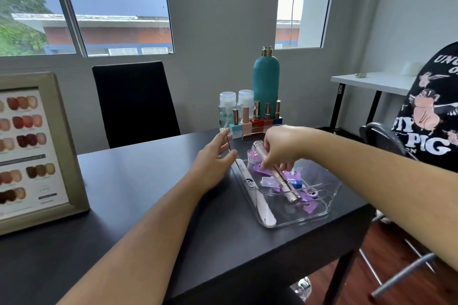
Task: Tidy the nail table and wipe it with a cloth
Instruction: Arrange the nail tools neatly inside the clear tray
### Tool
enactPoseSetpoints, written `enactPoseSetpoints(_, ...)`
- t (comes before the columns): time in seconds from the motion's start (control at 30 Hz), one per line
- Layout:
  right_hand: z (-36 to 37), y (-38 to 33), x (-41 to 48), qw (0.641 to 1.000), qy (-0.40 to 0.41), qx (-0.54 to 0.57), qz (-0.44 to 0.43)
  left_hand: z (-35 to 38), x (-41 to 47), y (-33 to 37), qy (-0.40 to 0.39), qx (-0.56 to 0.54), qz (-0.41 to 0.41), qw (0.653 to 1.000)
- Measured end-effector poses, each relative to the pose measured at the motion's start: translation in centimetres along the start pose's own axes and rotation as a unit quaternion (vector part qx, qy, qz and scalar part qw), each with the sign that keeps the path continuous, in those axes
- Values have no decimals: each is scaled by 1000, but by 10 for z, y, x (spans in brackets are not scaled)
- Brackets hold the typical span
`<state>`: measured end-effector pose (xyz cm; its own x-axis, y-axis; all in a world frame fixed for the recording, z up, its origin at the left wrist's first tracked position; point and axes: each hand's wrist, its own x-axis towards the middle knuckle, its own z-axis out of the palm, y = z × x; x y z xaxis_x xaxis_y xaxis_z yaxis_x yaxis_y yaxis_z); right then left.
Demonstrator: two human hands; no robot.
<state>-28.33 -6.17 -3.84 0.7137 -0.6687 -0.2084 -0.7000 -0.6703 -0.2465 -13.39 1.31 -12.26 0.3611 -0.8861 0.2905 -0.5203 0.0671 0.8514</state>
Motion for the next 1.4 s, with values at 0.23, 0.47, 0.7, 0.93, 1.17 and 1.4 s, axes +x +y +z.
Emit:
enactPoseSetpoints(0.23,7,-7,0,996,-65,66,-15,1,0,-1,4,-3,0,1000)
enactPoseSetpoints(0.47,4,-2,-1,999,-14,30,2,0,0,0,7,-12,0,1000)
enactPoseSetpoints(0.7,17,-4,0,999,-36,28,12,1,0,-1,4,4,1,1000)
enactPoseSetpoints(0.93,10,5,-2,994,-61,92,1,1,-1,0,4,-5,1,1000)
enactPoseSetpoints(1.17,9,6,1,997,19,73,-26,1,-3,0,2,-19,6,1000)
enactPoseSetpoints(1.4,1,17,-11,995,-23,-100,-12,0,-3,-2,-7,-34,20,999)
